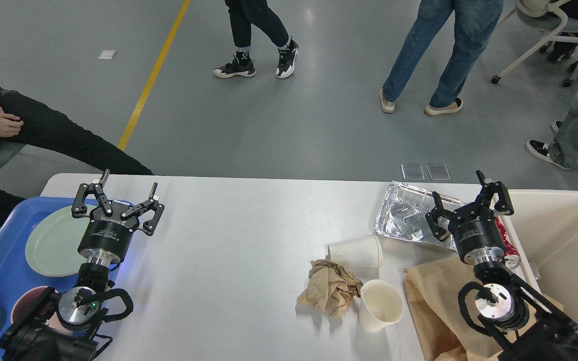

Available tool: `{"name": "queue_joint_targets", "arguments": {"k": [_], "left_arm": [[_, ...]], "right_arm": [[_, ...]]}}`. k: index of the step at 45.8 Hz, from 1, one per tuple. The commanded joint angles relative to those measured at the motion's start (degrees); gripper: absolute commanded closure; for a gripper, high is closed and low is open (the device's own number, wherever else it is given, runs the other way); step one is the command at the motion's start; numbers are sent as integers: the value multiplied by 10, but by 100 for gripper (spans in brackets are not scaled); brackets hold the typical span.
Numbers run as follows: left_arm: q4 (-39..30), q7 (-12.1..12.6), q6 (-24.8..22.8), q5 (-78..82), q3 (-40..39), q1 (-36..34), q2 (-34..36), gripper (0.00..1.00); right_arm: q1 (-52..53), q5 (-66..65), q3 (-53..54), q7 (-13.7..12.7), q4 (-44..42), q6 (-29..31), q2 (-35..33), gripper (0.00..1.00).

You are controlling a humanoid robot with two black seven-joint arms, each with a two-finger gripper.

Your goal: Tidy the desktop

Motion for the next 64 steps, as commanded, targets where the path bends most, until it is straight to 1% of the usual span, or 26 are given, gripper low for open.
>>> {"name": "queue_joint_targets", "arguments": {"k": [1, 11, 19, 30, 42, 51, 64], "left_arm": [[0, 0, 0, 0, 0, 0, 0, 3], [0, 0, 0, 0, 0, 0, 0, 3], [0, 0, 0, 0, 0, 0, 0, 3], [0, 0, 0, 0, 0, 0, 0, 3], [-1, 0, -1, 0, 1, 0, 0, 3], [-1, 1, -1, 0, 1, 0, 0, 3], [-1, 1, -1, 0, 1, 0, 0, 3]], "right_arm": [[0, 0, 0, 0, 0, 0, 0, 0], [9, 4, 9, 0, -9, -2, -4, 0], [11, 5, 40, 1, -5, 1, -49, 0], [16, 4, 40, -4, -11, -4, -55, 0], [15, 4, 41, -4, -12, -5, -57, 0], [-10, 4, 29, -4, -9, 2, -61, 0], [-6, 4, 24, -7, -5, 4, -59, 0]]}}
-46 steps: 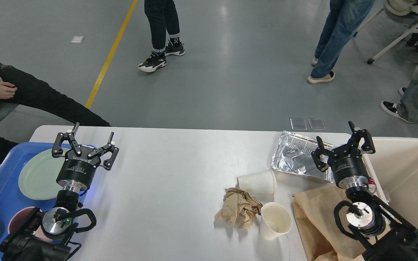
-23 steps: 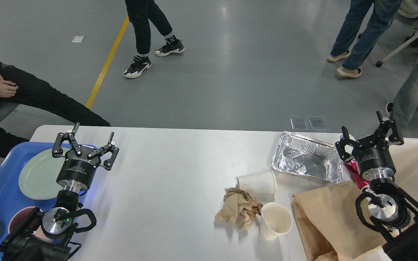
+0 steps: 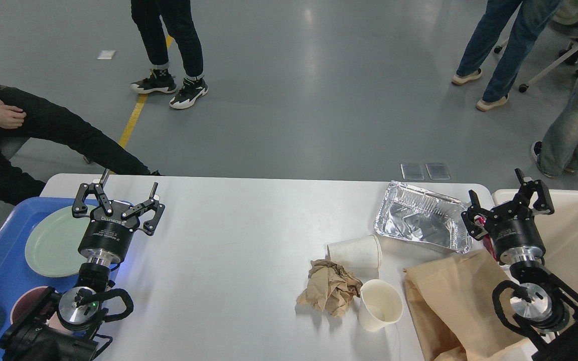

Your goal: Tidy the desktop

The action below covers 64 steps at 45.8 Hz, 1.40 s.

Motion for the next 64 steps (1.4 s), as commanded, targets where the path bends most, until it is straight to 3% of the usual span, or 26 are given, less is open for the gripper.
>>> {"name": "queue_joint_targets", "arguments": {"k": [1, 12, 42, 52, 61, 64], "left_arm": [[0, 0, 0, 0, 0, 0, 0, 3], [0, 0, 0, 0, 0, 0, 0, 3], [0, -1, 0, 0, 0, 0, 0, 3], [0, -1, 0, 0, 0, 0, 0, 3], [0, -1, 0, 0, 0, 0, 0, 3], [0, -1, 0, 0, 0, 0, 0, 3]], "right_arm": [[4, 0, 0, -4, 1, 2, 3, 0], [9, -1, -13, -39, 2, 7, 1, 0], [57, -6, -53, -35, -2, -10, -4, 0], [131, -1, -231, -33, -3, 4, -104, 0], [300, -1, -518, -34, -3, 43, -185, 0], [402, -1, -703, -34, -5, 45, -207, 0]]}}
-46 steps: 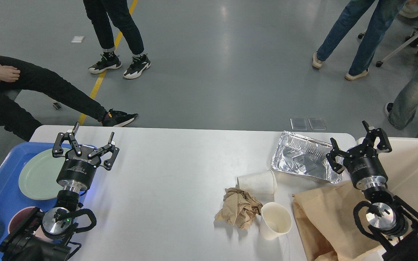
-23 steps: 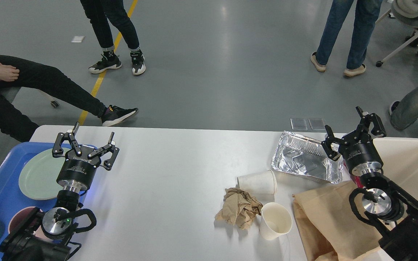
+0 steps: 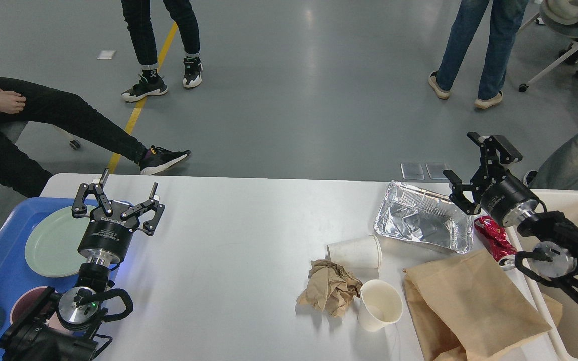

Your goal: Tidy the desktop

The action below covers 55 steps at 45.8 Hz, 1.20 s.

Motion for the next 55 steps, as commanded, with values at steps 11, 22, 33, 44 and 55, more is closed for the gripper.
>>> {"name": "queue_joint_targets", "arguments": {"k": [11, 22, 33, 44, 55], "left_arm": [[0, 1, 0, 0, 0, 0, 0, 3], [-1, 1, 0, 0, 0, 0, 0, 3], [0, 0, 0, 0, 0, 0, 0, 3], [0, 1, 0, 0, -1, 0, 1, 3], [0, 1, 0, 0, -2, 0, 0, 3]], "right_arm": [[406, 14, -618, -2, 28, 75, -25, 0], [613, 19, -873, -25, 49, 293, 89, 0], [801, 20, -1005, -166, 231, 338, 198, 0], [922, 43, -997, -287, 399, 319, 179, 0], [935, 46, -999, -286, 417, 307, 135, 0]]}}
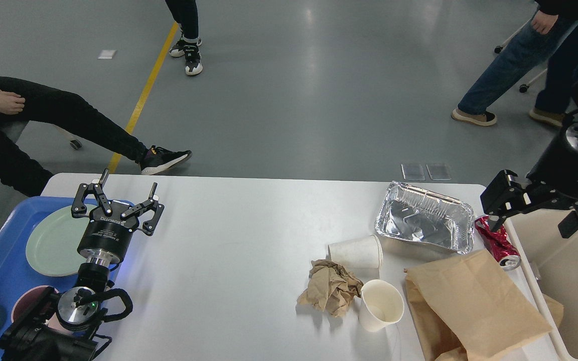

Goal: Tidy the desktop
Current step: 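Lower the right gripper and grasp the brown paper bag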

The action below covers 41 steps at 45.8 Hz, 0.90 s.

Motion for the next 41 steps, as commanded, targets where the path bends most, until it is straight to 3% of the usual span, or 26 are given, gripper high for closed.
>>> {"name": "queue_joint_targets", "arguments": {"k": [1, 10, 19, 22, 27, 30, 35, 41], "left_arm": [[0, 0, 0, 0, 0, 0, 0, 3], [0, 0, 0, 0, 1, 0, -1, 3], [0, -1, 0, 0, 1, 0, 0, 3], [0, -1, 0, 0, 1, 0, 0, 3], [0, 0, 0, 0, 1, 0, 0, 3], [0, 0, 0, 0, 1, 0, 0, 3], [0, -1, 0, 0, 1, 0, 0, 3], [0, 0, 0, 0, 1, 0, 0, 3]], "right_arm": [[2, 0, -4, 1, 3, -10, -14, 0], [-5, -1, -9, 3, 3, -31, -41, 0], [-97, -45, -31, 14, -2, -133, -78, 0], [-137, -80, -37, 44, -6, -162, -85, 0], [-211, -145, -41, 132, -24, -198, -89, 3], [-247, -189, -38, 167, -33, -235, -98, 3], [-303, -275, -37, 201, -46, -326, -129, 3], [-362, -331, -37, 256, -73, -393, -137, 3]]}}
